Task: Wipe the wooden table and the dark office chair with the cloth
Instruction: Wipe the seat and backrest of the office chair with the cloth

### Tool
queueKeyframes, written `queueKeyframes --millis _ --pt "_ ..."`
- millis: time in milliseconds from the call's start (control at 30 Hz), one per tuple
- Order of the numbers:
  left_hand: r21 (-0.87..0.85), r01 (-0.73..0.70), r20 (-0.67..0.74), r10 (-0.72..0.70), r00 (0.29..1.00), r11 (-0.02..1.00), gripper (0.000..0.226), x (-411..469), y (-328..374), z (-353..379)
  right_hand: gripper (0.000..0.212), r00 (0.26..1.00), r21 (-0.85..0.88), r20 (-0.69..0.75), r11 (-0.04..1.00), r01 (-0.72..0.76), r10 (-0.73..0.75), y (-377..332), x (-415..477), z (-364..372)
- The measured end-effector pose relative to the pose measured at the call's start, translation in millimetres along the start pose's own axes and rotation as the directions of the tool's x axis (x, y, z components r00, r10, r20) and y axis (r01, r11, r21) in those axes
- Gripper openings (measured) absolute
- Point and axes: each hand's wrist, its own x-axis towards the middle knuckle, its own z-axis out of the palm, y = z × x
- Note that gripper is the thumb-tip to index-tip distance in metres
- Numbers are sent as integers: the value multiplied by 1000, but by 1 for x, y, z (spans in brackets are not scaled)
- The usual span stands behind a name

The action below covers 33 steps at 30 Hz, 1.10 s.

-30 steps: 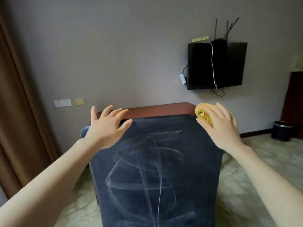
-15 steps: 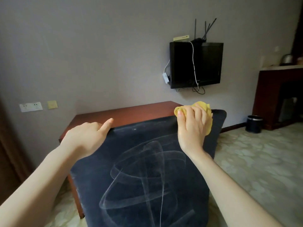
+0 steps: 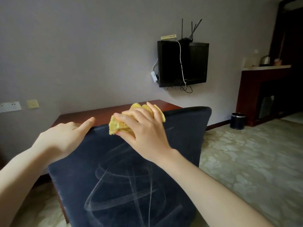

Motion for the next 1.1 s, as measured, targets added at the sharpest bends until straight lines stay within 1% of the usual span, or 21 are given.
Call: queueKeyframes --millis 67,133,233,300,367,433,500,567,600,667,700,733,767,800,867,900,967,1033,1100 --pt "1 -3 -9 3 1000 1000 56 -1 2 1 33 997 27 -54 998 -61 63 23 -8 -8" --pt "16 -2 -20 3 1000 1000 62 -2 4 3 34 981 44 -93 985 -165 168 48 -18 -16" --pt "-14 25 -46 -26 999 1000 67 -3 9 5 41 945 73 -53 945 -319 323 89 -31 -27" --pt "-29 24 -57 -26 998 999 69 -4 11 6 41 892 137 -6 884 -447 452 115 -39 -31" --pt "-26 9 -54 -10 998 1000 74 -4 14 7 39 806 195 19 789 -583 591 138 -46 -35" --pt "-23 -8 -59 6 998 1000 75 -5 17 7 41 708 224 59 682 -696 704 156 -48 -40" --pt "-13 -20 -66 19 998 1000 74 -6 21 7 42 621 235 127 585 -777 774 170 -44 -45" --pt "-7 -25 -72 25 997 1000 72 -7 24 7 36 525 235 197 480 -845 828 182 -37 -51" --pt "-9 -22 -76 22 997 1000 72 -8 26 7 40 454 257 232 396 -881 860 187 -34 -53" --pt "-10 -12 -78 11 997 1000 71 -11 30 7 49 285 336 304 178 -925 909 195 -32 -54" --pt "-6 -7 -79 7 997 1000 69 -12 32 7 51 229 369 320 102 -924 919 198 -31 -52" --pt "-4 -3 -79 3 997 1000 68 -13 33 7 50 207 386 310 76 -920 928 198 -31 -50" --pt "-6 0 -78 -1 997 1000 69 -14 35 7 50 212 392 281 90 -916 936 197 -31 -46" --pt "-15 3 -81 -4 997 1000 70 -14 36 7 50 237 390 231 133 -911 943 193 -31 -43" --pt "-35 9 -90 -12 996 999 73 -13 36 7 50 307 376 129 240 -895 943 184 -35 -37" --pt "-40 10 -91 -14 996 999 74 -13 36 6 51 345 379 101 284 -881 933 179 -38 -36" --pt "-45 16 -85 -19 996 999 74 -12 34 6 50 426 385 85 365 -848 901 163 -42 -33" --pt "-42 21 -75 -24 997 999 74 -10 33 5 45 519 389 37 466 -794 854 142 -43 -30" --pt "-38 25 -70 -28 997 999 73 -10 32 5 33 641 402 -19 593 -698 767 110 -41 -26"
